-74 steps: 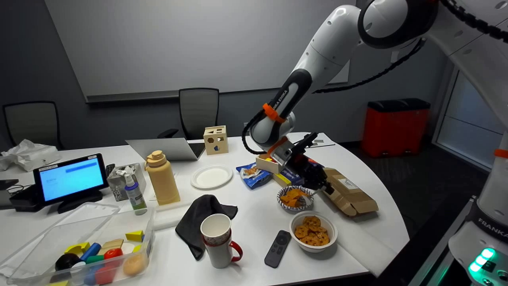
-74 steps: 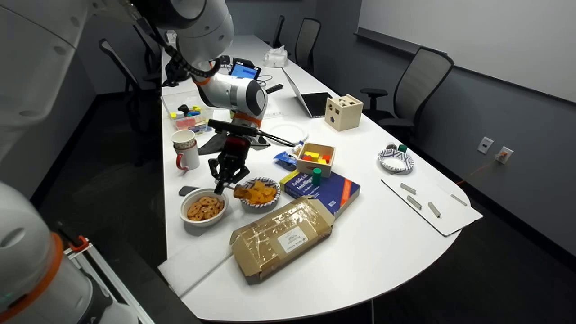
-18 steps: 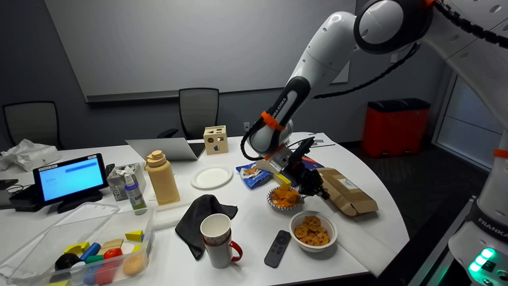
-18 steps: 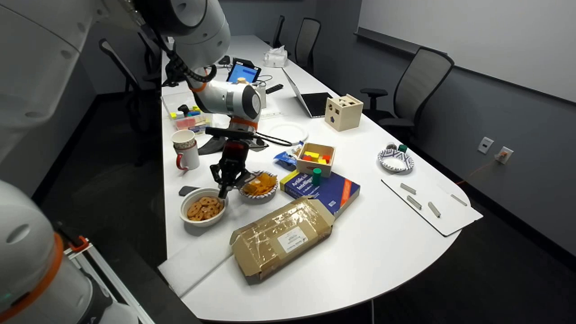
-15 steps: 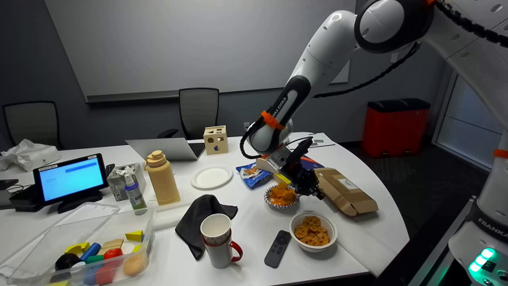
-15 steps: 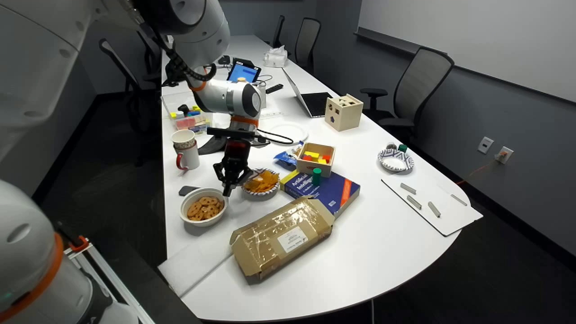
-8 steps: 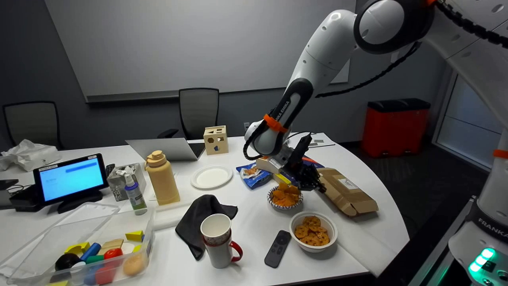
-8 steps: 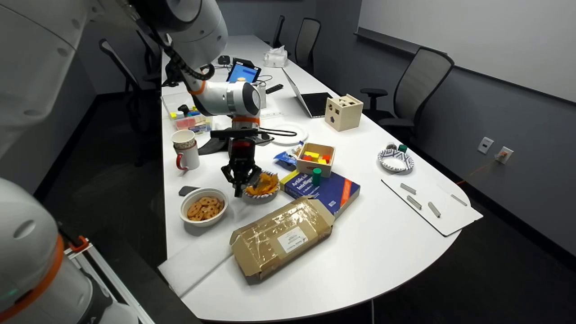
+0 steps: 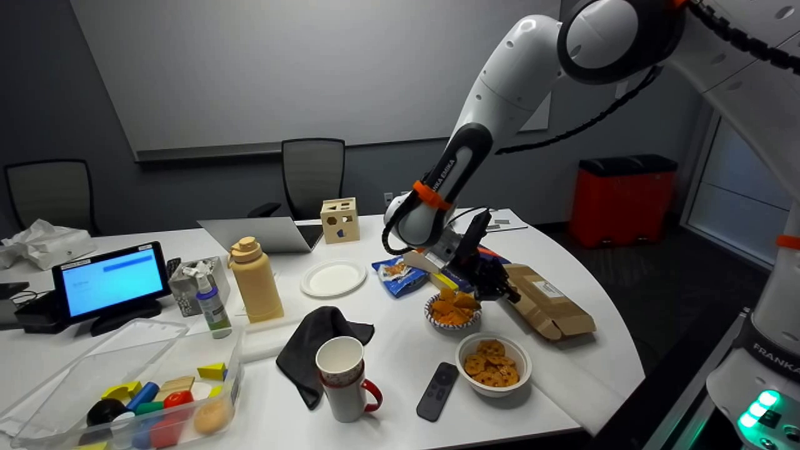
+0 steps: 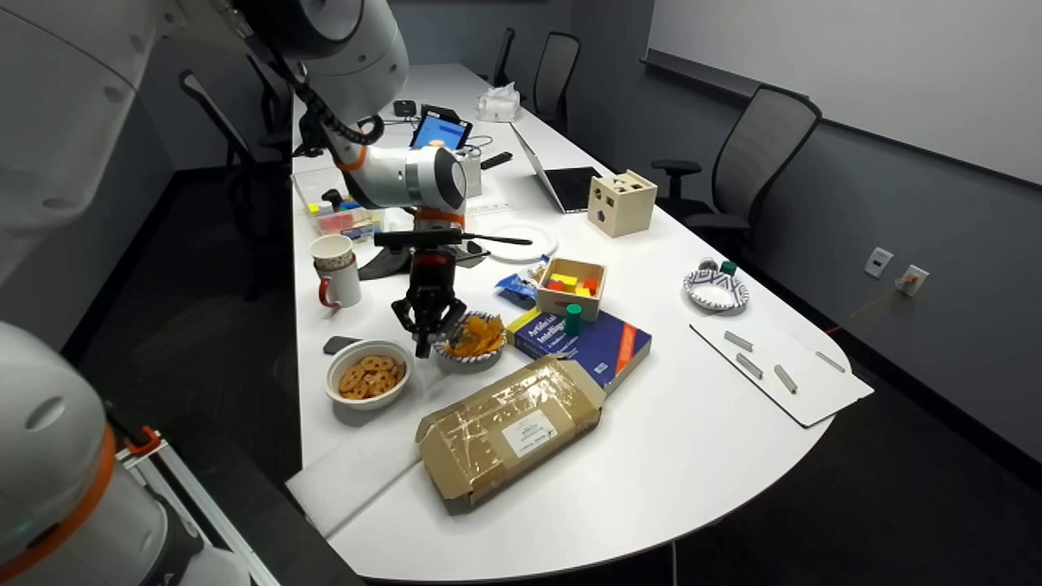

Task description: Stir the contents of the white plate with blue markings with the silver spatula

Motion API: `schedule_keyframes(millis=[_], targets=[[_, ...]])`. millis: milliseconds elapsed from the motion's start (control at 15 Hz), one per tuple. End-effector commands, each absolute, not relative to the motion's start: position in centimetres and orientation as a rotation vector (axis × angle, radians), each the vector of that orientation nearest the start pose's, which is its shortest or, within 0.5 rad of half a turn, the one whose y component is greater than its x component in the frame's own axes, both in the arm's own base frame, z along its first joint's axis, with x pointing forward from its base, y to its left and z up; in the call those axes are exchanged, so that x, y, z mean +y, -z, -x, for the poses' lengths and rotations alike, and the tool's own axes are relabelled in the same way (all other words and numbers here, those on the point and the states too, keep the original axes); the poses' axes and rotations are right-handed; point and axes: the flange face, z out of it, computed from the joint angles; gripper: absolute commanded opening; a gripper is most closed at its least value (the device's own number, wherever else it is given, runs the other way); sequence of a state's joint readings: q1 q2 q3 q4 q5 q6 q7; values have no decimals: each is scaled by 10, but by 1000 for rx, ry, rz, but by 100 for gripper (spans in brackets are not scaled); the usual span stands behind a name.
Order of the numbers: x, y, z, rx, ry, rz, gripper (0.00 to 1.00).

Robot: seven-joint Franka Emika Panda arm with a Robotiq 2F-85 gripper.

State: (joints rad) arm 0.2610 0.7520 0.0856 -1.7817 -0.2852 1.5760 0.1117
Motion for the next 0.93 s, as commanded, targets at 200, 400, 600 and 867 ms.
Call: schedule_keyframes(millis=[200, 400, 600, 867], targets=[[179, -113, -500, -758, -1441, 3342, 1], [201, -111, -488, -816, -1446, 3418, 1], [218, -104, -475, -847, -1491, 3476, 1], [232, -91, -455, -851, -1558, 3532, 1]])
